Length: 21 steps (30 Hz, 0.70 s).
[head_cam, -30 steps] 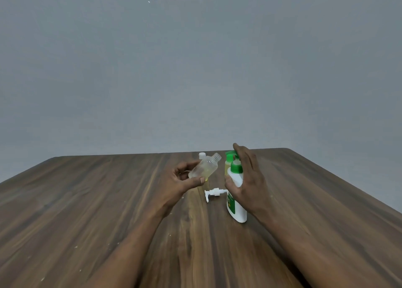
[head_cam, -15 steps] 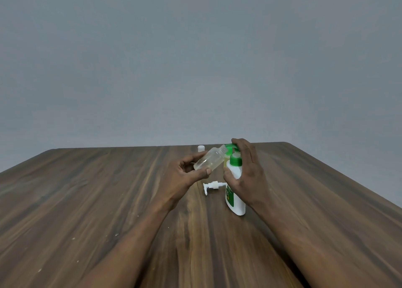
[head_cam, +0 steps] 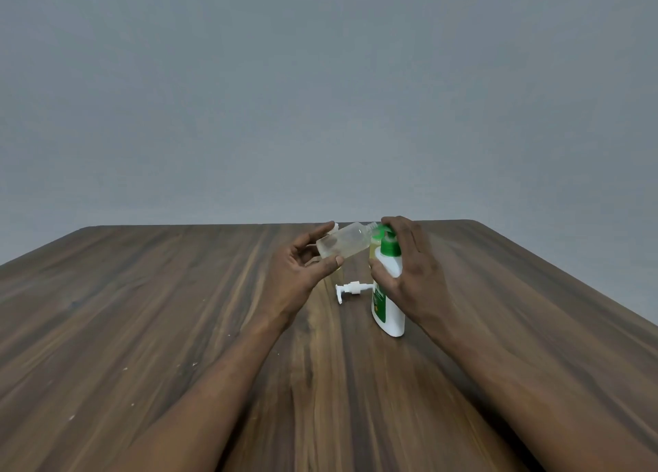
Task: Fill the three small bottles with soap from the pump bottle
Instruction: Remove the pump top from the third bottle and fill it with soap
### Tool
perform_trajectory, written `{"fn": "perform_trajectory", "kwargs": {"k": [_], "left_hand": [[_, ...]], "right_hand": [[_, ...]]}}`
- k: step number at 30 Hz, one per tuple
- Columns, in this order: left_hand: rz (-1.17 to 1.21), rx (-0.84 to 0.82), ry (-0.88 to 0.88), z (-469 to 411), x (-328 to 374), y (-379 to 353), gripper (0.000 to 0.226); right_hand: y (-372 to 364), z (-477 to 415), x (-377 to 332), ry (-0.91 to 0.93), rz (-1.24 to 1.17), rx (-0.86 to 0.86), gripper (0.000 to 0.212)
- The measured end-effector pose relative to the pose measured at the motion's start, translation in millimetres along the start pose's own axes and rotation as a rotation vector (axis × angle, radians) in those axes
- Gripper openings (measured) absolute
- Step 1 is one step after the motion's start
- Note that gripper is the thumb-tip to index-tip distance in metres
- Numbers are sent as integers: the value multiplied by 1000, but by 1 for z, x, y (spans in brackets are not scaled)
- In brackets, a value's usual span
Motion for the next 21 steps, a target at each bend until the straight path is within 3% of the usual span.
{"fn": "perform_trajectory", "kwargs": {"k": [21], "left_hand": [[9, 112, 36, 10, -13, 10, 50]], "right_hand": [[-3, 0, 2, -9, 87, 28, 51]]}}
Point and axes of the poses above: each hand's wrist, its own z-axis away from the middle knuckle, its own y-axis out of the back of the hand, x = y × z, the point moved 10 cm from there along -z, towards the middle knuckle, and after that the axes turned 1 degree about -y, right-handed, at the moved point
